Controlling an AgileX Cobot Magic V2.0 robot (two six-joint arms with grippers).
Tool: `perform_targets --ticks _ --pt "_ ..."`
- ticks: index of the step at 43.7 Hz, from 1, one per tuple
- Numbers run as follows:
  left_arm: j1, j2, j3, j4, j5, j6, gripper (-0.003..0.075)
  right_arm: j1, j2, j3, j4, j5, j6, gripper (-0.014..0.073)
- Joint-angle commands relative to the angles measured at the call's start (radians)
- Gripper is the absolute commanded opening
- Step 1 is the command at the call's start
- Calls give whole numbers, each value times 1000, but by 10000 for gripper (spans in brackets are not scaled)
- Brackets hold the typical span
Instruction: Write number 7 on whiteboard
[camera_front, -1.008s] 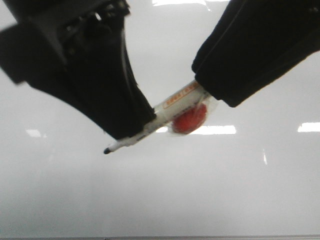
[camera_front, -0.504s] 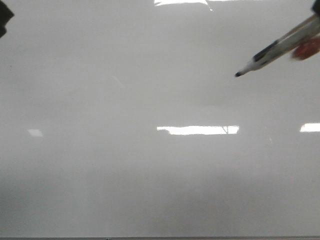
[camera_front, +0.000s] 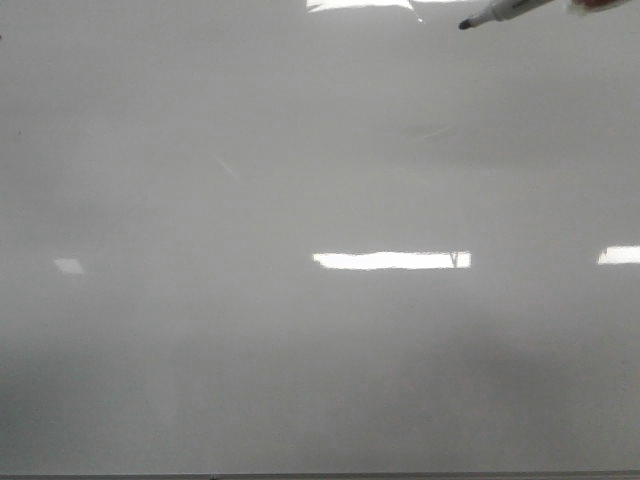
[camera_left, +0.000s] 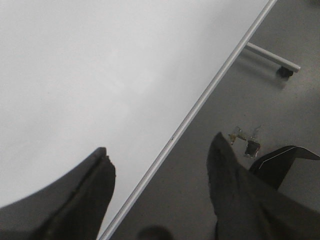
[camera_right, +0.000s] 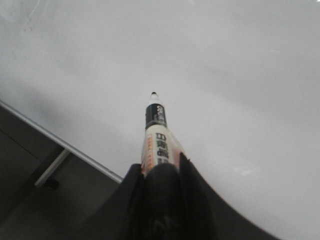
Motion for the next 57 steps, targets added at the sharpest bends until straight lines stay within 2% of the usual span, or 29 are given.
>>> perform_targets --ticks 1,10,22,31,36,45,52,57 --pt "1 -10 -24 -19 -63 -10 406 1 52 -29 42 -122 -36 -69" --pt "1 -10 -24 -19 -64 -10 406 22 190 -77 42 -233 -51 -69" --pt "1 -10 -24 -19 -70 -10 406 22 344 -192 42 -306 -51 -69" --pt "1 -10 -24 -19 -70 -10 406 20 417 -218 16 -349 -52 -67" --pt "1 -10 -24 -19 -72 -10 406 -11 417 -218 -30 -317 -51 -67" --pt "1 -10 -24 -19 -72 -10 406 -146 416 -218 -42 -238 -51 -67" --pt "1 -10 -24 -19 -72 -10 406 -142 417 -218 -42 -213 -51 -67" --pt "1 -10 -24 -19 -77 -10 406 -126 436 -208 -42 -117 -52 -67"
